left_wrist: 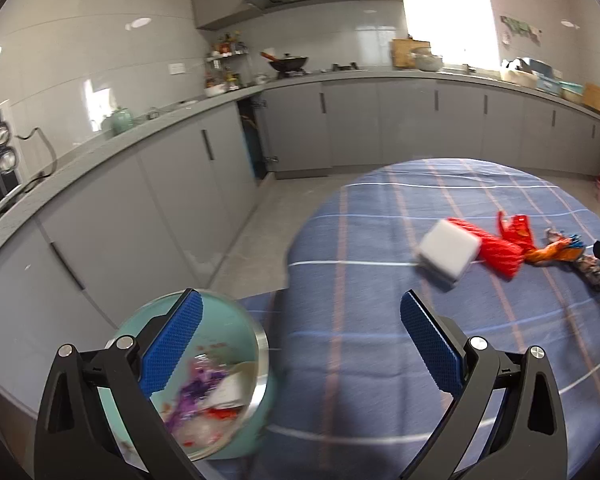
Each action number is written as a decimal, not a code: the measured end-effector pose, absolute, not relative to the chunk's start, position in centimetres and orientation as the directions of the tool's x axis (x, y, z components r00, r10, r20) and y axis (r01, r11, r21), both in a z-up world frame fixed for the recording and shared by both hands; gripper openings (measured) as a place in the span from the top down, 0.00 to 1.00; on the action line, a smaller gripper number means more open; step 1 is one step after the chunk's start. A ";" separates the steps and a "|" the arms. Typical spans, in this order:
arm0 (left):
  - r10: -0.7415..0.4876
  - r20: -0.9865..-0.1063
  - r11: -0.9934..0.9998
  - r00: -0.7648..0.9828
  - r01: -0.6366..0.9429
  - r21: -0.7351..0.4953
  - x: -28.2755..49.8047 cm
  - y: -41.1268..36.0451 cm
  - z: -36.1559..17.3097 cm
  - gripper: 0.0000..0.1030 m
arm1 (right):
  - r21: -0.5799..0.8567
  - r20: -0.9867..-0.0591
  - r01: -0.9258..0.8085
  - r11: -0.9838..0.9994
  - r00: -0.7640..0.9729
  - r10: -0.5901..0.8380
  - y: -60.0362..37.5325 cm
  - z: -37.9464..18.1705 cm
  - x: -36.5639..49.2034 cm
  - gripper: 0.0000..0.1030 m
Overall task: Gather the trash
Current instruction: 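Move both tools back over the table toward the plaid rag and sponge, then grasp the plaid rag with the right tool while the left tool reaches the white sponge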
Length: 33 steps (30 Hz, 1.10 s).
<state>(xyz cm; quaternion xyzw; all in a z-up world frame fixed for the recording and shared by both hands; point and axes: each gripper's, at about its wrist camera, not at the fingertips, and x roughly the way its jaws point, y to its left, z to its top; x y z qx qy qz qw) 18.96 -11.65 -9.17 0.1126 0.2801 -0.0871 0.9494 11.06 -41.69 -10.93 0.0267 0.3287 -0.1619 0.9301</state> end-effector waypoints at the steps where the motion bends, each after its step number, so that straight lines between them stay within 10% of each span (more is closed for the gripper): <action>1: -0.108 -0.555 0.957 0.825 0.238 0.168 19.2 -12.4 -9.3 0.05 | -0.054 -0.627 0.333 0.941 0.722 -0.292 -42.4 -11.1 10.9 0.30; 15: -0.151 -0.601 0.928 0.785 0.322 0.187 22.2 -19.5 -11.0 0.05 | -0.034 -0.732 0.342 0.939 0.631 -0.256 -45.3 -14.4 11.7 0.31; 22: -0.160 -0.608 0.923 0.778 0.336 0.187 22.6 -20.5 -11.2 0.05 | 0.009 -0.762 0.289 0.957 0.622 -0.181 -45.5 -15.1 11.4 0.67; 33: -0.178 -0.628 0.910 0.758 0.369 0.187 24.0 -23.1 -11.6 0.05 | -0.046 -0.644 0.422 0.905 0.680 -0.350 -47.2 -11.7 8.9 0.69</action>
